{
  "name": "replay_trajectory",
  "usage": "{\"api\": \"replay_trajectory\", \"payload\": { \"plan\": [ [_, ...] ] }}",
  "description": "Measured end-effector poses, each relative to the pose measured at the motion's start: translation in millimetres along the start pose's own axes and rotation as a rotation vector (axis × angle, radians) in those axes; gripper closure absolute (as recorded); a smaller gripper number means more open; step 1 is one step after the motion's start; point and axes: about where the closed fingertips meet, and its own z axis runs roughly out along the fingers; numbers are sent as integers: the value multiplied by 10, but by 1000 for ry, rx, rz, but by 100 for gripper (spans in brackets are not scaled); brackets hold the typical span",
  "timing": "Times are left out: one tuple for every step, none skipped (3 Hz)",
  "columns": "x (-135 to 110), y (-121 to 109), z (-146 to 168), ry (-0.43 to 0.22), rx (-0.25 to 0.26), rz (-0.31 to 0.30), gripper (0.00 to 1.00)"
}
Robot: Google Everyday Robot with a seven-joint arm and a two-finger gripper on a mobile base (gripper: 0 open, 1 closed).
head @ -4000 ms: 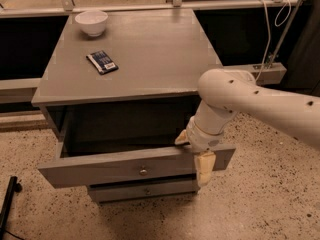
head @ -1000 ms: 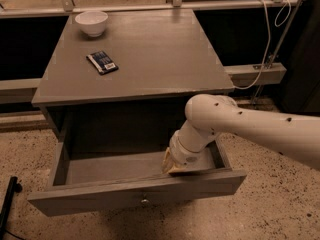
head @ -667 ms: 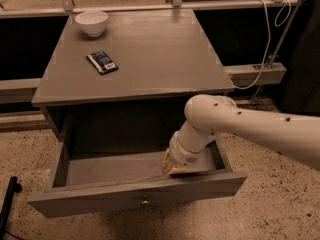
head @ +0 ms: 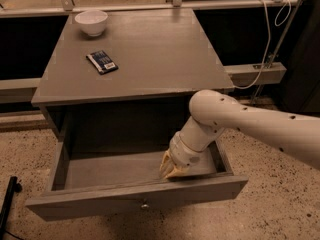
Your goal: Open top drawer
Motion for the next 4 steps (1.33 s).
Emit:
{"api": "replay_trajectory", "payload": {
  "plan": [
    [4,-11,-3,0,0,0,100],
    [60,64,-238,-44,53,-39,100],
    [284,289,-954,-94,191,-102,100],
    [516,390,-1288,-152,235,-64,100]
  ]
}}
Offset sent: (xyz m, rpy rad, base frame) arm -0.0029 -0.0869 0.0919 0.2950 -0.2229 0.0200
